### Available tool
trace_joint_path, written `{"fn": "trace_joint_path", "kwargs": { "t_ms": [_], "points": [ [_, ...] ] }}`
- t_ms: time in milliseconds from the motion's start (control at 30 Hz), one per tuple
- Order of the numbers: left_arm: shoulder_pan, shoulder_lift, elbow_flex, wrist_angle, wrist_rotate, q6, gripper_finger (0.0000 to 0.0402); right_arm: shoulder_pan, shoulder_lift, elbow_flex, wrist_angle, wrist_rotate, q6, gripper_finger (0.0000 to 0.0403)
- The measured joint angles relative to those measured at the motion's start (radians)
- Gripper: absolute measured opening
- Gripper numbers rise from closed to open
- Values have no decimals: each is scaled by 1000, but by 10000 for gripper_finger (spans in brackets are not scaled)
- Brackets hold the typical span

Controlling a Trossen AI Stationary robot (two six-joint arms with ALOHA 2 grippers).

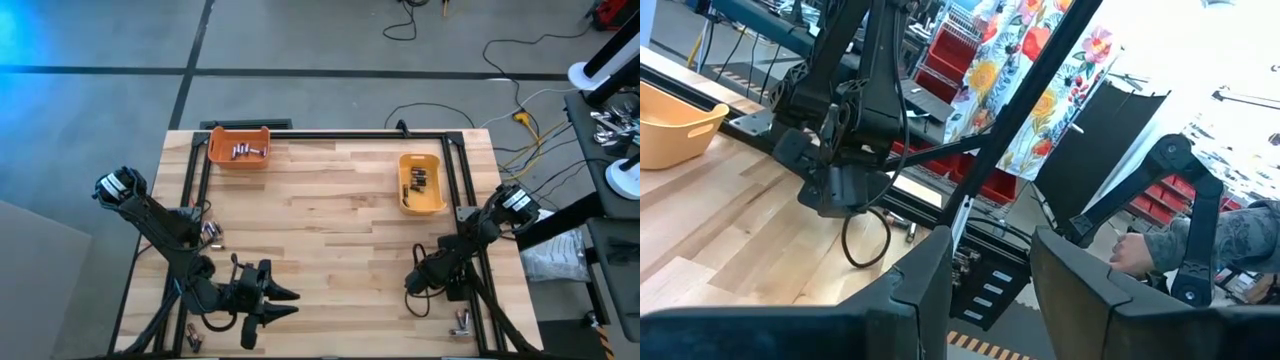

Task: Sort batteries
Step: Put the silver battery into the orange bin

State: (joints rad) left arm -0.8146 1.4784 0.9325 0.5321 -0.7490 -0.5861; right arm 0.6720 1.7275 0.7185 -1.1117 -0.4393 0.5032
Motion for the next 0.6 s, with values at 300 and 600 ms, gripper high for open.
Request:
{"fn": "trace_joint_path", "kwargs": {
  "t_ms": [300,600],
  "points": [
    [0,0,0,-1,0,0,118,2,1,9,25,-9,13,253],
    [0,0,0,-1,0,1,118,2,1,10,29,-10,54,216]
  ]
}}
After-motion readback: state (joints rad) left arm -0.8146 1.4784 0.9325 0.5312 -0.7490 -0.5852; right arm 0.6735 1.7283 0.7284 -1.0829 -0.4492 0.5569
